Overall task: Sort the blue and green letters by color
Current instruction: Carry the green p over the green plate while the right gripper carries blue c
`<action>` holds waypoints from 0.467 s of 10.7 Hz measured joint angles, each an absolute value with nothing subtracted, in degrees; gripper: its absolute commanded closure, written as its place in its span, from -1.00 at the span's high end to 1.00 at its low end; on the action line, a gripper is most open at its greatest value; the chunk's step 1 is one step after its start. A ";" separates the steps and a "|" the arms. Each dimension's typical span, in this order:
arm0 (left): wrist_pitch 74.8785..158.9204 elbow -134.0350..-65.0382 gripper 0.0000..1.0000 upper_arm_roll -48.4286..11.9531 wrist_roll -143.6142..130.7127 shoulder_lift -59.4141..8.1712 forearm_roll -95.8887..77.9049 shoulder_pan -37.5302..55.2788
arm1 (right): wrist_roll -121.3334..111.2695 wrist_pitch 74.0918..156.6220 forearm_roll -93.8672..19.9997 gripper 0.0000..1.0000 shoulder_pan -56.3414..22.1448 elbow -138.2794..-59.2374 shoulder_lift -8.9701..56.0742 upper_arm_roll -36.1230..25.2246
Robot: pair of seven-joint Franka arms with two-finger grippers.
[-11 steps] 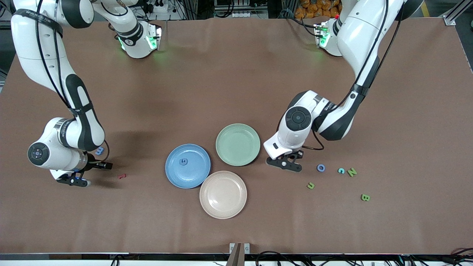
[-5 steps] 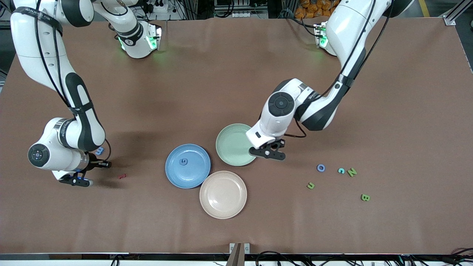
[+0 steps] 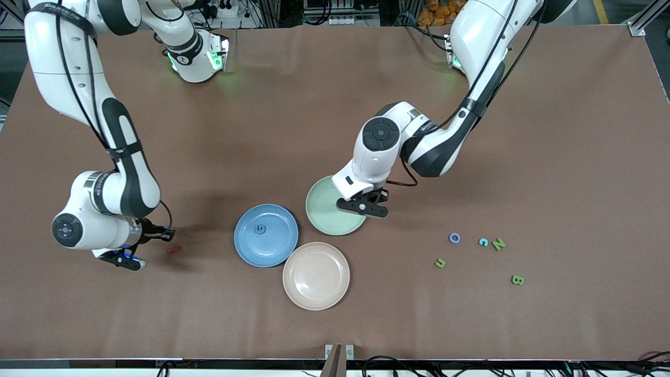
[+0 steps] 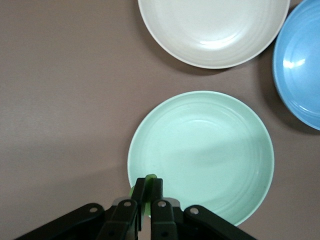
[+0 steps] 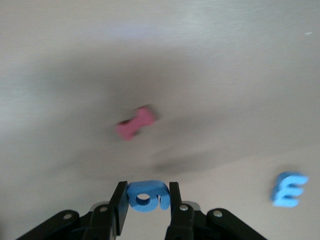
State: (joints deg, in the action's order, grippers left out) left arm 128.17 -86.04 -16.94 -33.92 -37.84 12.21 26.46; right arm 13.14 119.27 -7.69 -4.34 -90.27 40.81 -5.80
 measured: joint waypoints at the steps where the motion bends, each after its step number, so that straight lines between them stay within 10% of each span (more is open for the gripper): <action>1: 128.49 -86.04 -1.00 -16.93 -34.18 -38.00 12.20 27.06 | 16.92 118.44 -7.74 -1.00 -6.26 -89.25 40.80 -5.71; 5: 130.31 -86.05 -1.00 -16.91 -36.55 -39.97 12.17 29.92 | 33.11 117.65 -7.92 -1.00 -11.03 -84.98 40.78 -0.04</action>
